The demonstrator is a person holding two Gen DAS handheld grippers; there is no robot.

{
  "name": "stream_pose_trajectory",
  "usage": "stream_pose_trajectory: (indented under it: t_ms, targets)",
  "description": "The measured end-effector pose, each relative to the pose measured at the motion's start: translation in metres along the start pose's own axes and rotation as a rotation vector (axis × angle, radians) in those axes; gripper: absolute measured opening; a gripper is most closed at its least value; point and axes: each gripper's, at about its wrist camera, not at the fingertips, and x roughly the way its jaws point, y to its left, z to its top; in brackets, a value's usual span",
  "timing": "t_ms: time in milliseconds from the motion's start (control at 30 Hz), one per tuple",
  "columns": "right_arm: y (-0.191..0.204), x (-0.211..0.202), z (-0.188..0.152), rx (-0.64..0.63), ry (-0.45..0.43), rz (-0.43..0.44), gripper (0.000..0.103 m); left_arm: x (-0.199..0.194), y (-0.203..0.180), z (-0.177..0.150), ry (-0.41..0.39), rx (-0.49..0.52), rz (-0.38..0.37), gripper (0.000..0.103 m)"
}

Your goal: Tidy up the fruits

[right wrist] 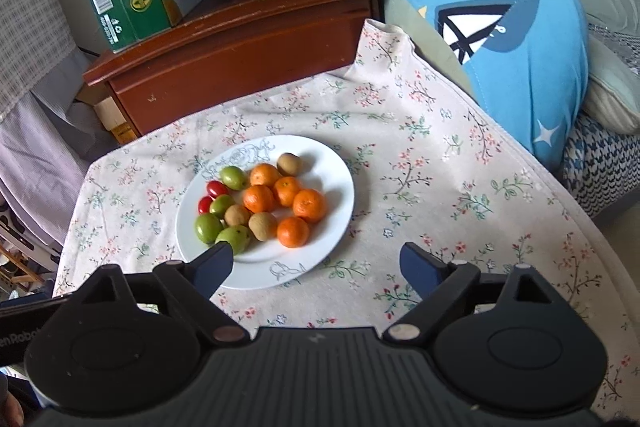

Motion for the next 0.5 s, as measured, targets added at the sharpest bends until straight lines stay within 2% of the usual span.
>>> stream_pose_trajectory:
  t_ms: [167, 500]
  targets:
    - [-0.004, 0.005, -0.004, 0.008, 0.012, -0.009, 0.093, 0.007, -0.004, -0.005, -0.002, 0.054, 0.028, 0.098]
    - [-0.010, 0.024, -0.008, 0.024, 0.067, -0.050, 0.093, 0.030, -0.002, -0.002, 0.021, 0.045, 0.065, 0.098]
